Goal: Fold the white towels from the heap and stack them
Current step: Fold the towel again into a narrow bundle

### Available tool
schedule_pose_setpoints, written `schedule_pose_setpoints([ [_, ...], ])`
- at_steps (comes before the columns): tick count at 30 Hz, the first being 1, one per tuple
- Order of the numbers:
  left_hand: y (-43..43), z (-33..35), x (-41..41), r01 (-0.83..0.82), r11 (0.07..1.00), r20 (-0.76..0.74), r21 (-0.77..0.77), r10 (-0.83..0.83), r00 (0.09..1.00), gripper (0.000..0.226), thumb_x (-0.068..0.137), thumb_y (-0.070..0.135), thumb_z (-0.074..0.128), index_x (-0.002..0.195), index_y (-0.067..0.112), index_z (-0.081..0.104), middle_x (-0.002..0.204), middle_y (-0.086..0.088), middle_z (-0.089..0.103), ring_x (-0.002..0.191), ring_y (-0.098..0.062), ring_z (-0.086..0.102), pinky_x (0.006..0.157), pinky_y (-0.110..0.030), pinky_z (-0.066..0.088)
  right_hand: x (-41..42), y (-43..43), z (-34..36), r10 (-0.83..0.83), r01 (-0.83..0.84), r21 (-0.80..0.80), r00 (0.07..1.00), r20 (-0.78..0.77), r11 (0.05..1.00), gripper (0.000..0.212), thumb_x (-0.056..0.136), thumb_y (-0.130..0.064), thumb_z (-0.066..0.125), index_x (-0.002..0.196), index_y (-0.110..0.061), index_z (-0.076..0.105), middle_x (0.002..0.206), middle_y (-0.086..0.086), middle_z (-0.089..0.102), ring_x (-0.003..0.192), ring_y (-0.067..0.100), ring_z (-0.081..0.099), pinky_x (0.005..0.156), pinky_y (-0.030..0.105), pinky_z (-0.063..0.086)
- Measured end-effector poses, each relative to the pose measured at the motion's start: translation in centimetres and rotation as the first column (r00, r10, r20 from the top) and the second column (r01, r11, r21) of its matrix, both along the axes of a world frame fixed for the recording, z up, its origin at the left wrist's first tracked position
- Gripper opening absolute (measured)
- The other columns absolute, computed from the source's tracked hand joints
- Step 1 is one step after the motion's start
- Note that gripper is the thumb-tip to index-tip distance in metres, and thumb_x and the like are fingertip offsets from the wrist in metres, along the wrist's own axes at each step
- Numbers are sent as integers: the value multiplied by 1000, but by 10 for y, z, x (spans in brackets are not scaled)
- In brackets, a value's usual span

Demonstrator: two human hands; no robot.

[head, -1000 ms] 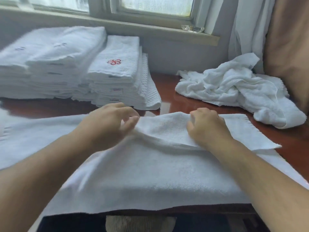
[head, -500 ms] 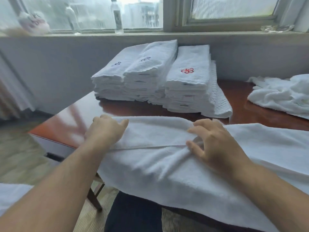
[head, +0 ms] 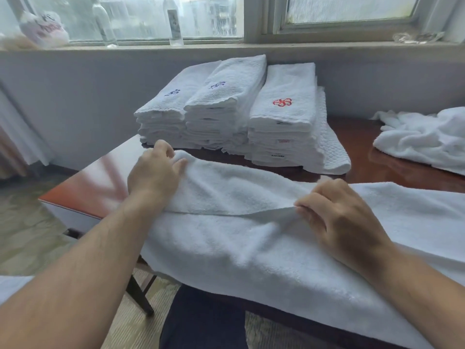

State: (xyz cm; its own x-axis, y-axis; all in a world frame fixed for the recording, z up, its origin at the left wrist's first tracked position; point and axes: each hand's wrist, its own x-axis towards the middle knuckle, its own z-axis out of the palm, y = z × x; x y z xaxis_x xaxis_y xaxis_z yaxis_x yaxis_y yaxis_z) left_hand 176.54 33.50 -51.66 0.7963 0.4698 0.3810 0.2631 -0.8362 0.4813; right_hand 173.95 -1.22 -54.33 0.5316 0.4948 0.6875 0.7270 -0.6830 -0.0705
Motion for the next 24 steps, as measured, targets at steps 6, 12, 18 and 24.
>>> schedule_pose_setpoints([
  [6, 19, 9, 1, -101, 994, -221, 39, 107, 969, 44, 96, 57, 53, 112, 16, 52, 104, -5, 64, 90, -27, 57, 74, -38, 46, -3, -1, 1, 99, -108, -63, 986, -136, 992, 21, 101, -25, 55, 94, -14, 71, 78, -4, 62, 59, 22, 60, 47, 35, 47],
  [12, 15, -9, 5, -87, 996, -426, 9, 83, 901, 35, 98, 38, 52, 97, 5, 63, 102, -14, 67, 87, -30, 55, 70, -30, 38, 0, 3, 3, 9, -60, -162, 955, -297, 985, 25, 91, -50, 55, 101, -30, 66, 86, -17, 61, 69, 13, 60, 57, 30, 42],
  [18, 15, -1, 4, -66, 991, -543, 120, 121, 831, 48, 100, 47, 49, 79, 4, 55, 96, -10, 67, 77, -24, 50, 67, -29, 38, -1, 6, 4, -34, -25, -160, 934, -356, 987, 26, 92, -51, 54, 104, -32, 66, 91, -17, 62, 76, 13, 61, 63, 31, 41],
  [24, 27, 4, 10, -102, 964, -131, -246, 72, 989, 22, 99, 35, 48, 92, 18, 59, 91, -3, 60, 84, -25, 53, 68, -32, 35, -2, 6, 6, 24, -47, -91, 970, -243, 995, 26, 94, -42, 55, 97, -24, 73, 81, -11, 65, 66, 20, 64, 56, 38, 52],
])
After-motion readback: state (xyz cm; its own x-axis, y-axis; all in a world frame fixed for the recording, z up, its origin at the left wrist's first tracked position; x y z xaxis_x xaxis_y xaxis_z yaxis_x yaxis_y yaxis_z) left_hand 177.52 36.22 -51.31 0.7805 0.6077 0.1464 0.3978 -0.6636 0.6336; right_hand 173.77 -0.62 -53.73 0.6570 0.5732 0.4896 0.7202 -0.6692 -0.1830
